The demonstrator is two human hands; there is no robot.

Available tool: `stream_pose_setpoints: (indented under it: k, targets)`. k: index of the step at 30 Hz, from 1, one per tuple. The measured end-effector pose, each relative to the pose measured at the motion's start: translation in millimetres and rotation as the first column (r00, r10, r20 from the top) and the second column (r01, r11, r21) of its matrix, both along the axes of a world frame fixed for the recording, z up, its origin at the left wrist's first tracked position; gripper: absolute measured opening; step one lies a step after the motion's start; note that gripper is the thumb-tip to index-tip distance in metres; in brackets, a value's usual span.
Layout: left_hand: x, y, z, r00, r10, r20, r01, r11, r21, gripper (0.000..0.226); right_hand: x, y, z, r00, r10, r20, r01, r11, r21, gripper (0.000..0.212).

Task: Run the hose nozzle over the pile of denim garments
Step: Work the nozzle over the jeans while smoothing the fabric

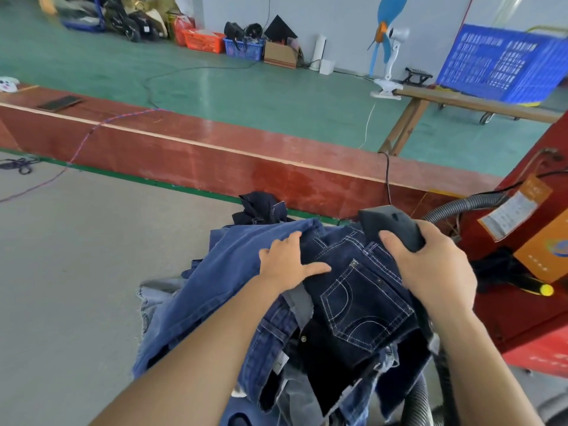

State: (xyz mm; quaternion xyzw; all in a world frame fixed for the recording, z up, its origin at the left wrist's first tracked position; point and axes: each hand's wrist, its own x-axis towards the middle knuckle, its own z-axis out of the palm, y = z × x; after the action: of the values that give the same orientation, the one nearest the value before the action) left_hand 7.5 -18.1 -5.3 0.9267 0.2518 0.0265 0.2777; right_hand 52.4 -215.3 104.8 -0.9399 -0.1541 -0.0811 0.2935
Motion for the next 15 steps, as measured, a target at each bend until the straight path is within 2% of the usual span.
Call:
stream_pose_setpoints:
  k: [2,4,5,7,9,11,12,14,15]
  targets:
    - [11.4,-0.2,6.3,0.995,-0.01,-0.099,0.007,0.999,-0.031,0.098,4.0,-3.0,2.9,1.0,-0.008,-0.008,0.008,1.0,0.025,0.038]
    - [18.3,0.1,12.9,0.998,-0.04,-0.043,0.04,0.999,-0.005,0.081,7.5,-4.6,5.4,1.0,-0.004,-0.019,0.005,0.998,0.07,0.035]
    - [19.9,0.8,19.7,0.997,-0.044,0.057,0.042,0.999,0.027,0.071,7.8,-4.8,6.4,1.0,0.002,-0.017,-0.001,0.996,0.091,0.034]
    - [23.1,5.8,37.5,0.95,0.008,0.312,-0.056,0.988,0.145,0.052,7.9,-4.6,7.7,1.0,0.011,-0.002,-0.011,0.992,0.128,0.035]
    - [27.5,14.3,56.8,0.903,0.067,0.424,-0.188,0.949,0.251,0.058,6.8,-2.9,7.8,1.0,0.024,0.017,-0.026,0.989,0.145,0.036]
    - [29.2,24.6,61.3,0.939,0.132,0.319,-0.247,0.901,0.355,0.062,3.5,1.5,8.0,0.998,0.062,0.032,-0.065,0.991,0.115,0.038]
    - [27.5,27.5,58.0,0.965,0.172,0.197,-0.24,0.883,0.403,0.07,1.2,3.7,7.6,0.996,0.087,0.028,-0.089,0.992,0.088,0.04]
    - [15.9,27.1,43.2,0.969,0.245,0.014,-0.229,0.881,0.413,0.085,-3.4,7.6,4.5,0.99,0.138,-0.012,-0.138,0.99,0.025,0.04]
    - [6.3,24.9,34.3,0.96,0.28,0.004,-0.261,0.888,0.379,0.084,-5.4,9.0,2.1,0.988,0.152,-0.036,-0.153,0.988,-0.013,0.038]
